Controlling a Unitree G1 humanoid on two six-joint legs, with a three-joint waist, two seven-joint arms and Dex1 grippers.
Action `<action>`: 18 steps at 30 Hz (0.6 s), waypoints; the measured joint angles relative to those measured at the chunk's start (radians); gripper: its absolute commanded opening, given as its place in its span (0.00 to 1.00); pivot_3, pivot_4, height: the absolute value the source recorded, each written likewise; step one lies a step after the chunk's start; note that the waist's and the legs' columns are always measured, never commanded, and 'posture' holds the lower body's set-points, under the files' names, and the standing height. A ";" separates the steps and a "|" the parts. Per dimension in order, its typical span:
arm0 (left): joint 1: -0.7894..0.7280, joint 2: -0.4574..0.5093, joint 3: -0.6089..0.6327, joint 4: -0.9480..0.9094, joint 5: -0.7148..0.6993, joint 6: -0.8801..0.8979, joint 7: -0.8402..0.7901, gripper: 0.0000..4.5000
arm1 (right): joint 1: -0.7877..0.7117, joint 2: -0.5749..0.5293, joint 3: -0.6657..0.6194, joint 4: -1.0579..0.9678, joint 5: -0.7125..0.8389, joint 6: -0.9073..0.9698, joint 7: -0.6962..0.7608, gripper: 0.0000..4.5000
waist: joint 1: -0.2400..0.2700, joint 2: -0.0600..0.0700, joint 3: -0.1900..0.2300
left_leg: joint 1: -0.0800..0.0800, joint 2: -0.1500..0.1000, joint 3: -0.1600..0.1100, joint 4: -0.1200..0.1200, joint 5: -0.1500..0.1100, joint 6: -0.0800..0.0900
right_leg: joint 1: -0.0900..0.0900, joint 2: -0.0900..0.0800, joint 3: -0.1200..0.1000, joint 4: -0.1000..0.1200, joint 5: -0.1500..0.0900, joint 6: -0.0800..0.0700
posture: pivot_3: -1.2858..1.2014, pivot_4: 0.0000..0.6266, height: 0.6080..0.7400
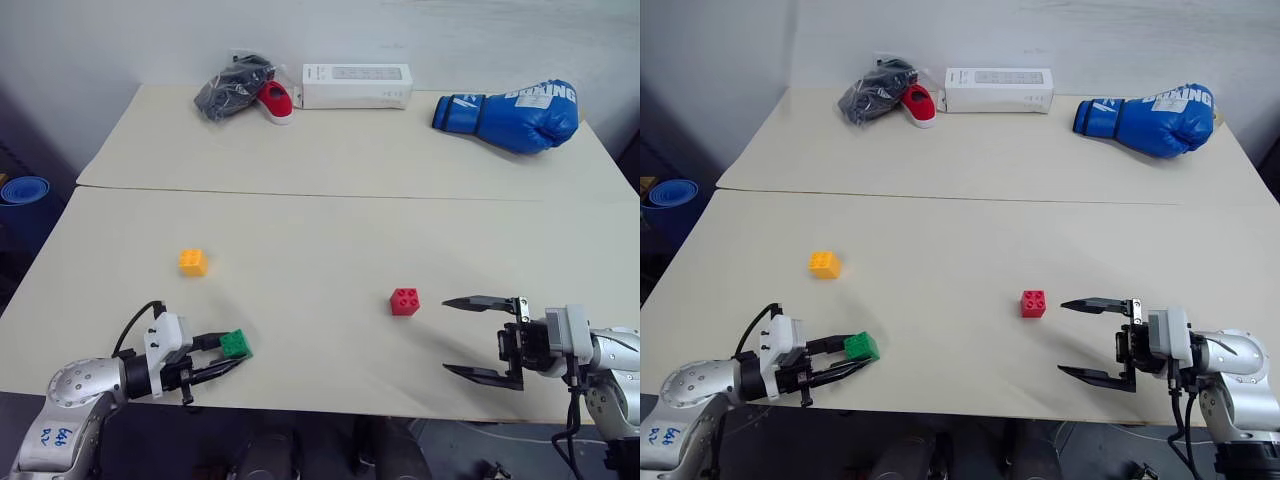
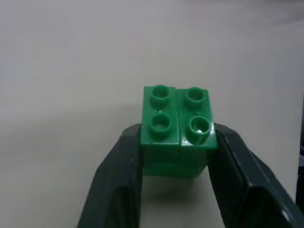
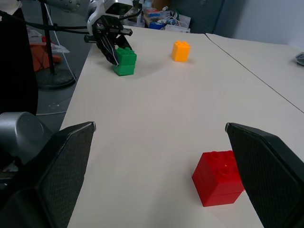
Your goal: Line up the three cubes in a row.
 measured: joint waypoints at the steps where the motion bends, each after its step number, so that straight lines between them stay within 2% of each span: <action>1: -0.028 0.005 -0.018 0.001 -0.001 0.003 -0.013 0.33 | 0.012 0.000 -0.007 -0.002 0.000 0.000 -0.004 1.00 | 0.001 0.000 0.000 | 0.000 0.000 0.000 0.000 0.000 0.000 | 0.000 0.000 0.000 0.000 0.000 0.000 | 0.52 0.24 1.00; 4: -0.153 0.038 -0.079 0.001 -0.008 0.035 -0.062 0.33 | 0.042 0.000 -0.037 -0.023 -0.001 0.002 -0.016 1.00 | 0.005 0.000 0.000 | 0.000 0.000 0.000 0.001 0.001 0.000 | 0.001 0.000 -0.001 0.001 0.000 0.000 | 0.52 0.24 1.00; 8: -0.465 0.029 -0.221 0.046 0.007 0.088 -0.130 0.33 | 0.086 -0.001 -0.099 -0.047 0.002 0.019 -0.056 1.00 | 0.008 0.000 0.000 | 0.000 -0.002 0.000 0.001 0.002 0.001 | 0.002 0.000 -0.001 0.006 0.000 0.001 | 0.52 0.24 1.00; 11: -0.664 -0.045 -0.365 0.175 0.080 0.117 -0.161 0.33 | 0.120 -0.001 -0.132 -0.066 0.002 0.024 -0.089 1.00 | 0.007 0.000 -0.001 | 0.000 -0.003 0.002 0.001 0.004 0.001 | 0.002 0.004 -0.001 0.005 0.001 0.001 | 0.52 0.24 1.00; 14: -0.761 -0.133 -0.470 0.329 0.171 0.069 -0.162 0.33 | 0.167 0.008 -0.154 -0.081 0.002 0.024 -0.112 1.00 | 0.000 0.000 0.000 | 0.000 -0.003 0.002 0.001 0.004 0.002 | 0.002 0.009 0.000 0.004 0.001 0.002 | 0.52 0.24 1.00; 18: -0.836 -0.220 -0.545 0.492 0.250 -0.008 -0.160 0.33 | 0.219 0.028 -0.166 -0.135 0.001 0.023 -0.149 1.00 | -0.003 -0.001 0.001 | 0.000 0.000 0.003 0.002 0.005 0.001 | 0.002 0.012 0.002 0.004 0.002 0.003 | 0.52 0.24 1.00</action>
